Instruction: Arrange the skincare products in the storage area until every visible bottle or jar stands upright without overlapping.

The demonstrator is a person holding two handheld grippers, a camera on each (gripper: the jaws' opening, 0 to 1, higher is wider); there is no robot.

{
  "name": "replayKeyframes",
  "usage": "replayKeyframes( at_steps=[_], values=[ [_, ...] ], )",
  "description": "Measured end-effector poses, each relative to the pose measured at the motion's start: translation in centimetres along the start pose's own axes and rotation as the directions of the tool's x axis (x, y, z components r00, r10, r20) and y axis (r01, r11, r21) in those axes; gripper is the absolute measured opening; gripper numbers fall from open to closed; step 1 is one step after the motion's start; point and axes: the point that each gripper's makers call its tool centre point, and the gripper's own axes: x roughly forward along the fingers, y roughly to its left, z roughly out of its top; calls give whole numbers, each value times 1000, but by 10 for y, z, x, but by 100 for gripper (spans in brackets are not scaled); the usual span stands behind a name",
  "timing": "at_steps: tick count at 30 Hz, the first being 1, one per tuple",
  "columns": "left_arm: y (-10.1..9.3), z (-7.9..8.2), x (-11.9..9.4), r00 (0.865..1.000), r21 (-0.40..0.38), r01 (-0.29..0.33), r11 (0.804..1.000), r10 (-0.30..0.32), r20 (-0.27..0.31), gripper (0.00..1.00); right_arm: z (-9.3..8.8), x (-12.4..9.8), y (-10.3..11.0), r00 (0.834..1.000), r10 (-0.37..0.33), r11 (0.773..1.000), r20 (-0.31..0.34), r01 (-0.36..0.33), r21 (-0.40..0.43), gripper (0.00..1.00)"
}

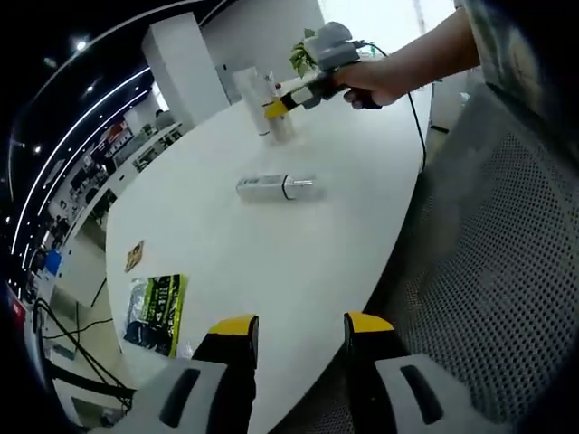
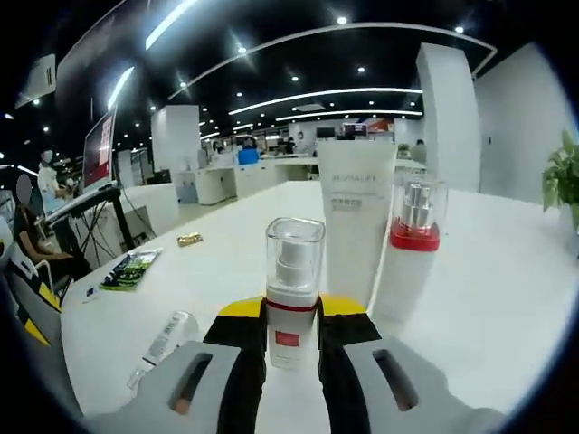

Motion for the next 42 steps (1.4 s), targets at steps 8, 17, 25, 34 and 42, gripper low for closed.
replayKeyframes(
  at_steps=[8, 17, 25, 34, 42],
  values=[
    [-2, -2, 1, 1000, -3, 13, 1000, -13, -9, 38, -13, 1, -16, 997, -72, 996, 18, 73, -47, 19],
    [-8, -4, 3, 999, 9, 41, 999, -41, -24, 38, -13, 7, -28, 991, -124, 988, 53, 129, -88, 19],
    [-9, -5, 3, 999, 11, 44, 999, -44, -32, 38, -10, 14, -35, 983, -162, 984, 87, 168, -58, 19],
    [-9, -7, 3, 998, 13, 45, 999, -44, -38, 38, -6, 19, -38, 978, -187, 979, 92, 193, -67, 19],
    [-8, -6, 3, 999, 12, 41, 999, -41, -35, 38, -5, 24, -41, 976, -203, 975, 81, 209, -70, 20]
  ],
)
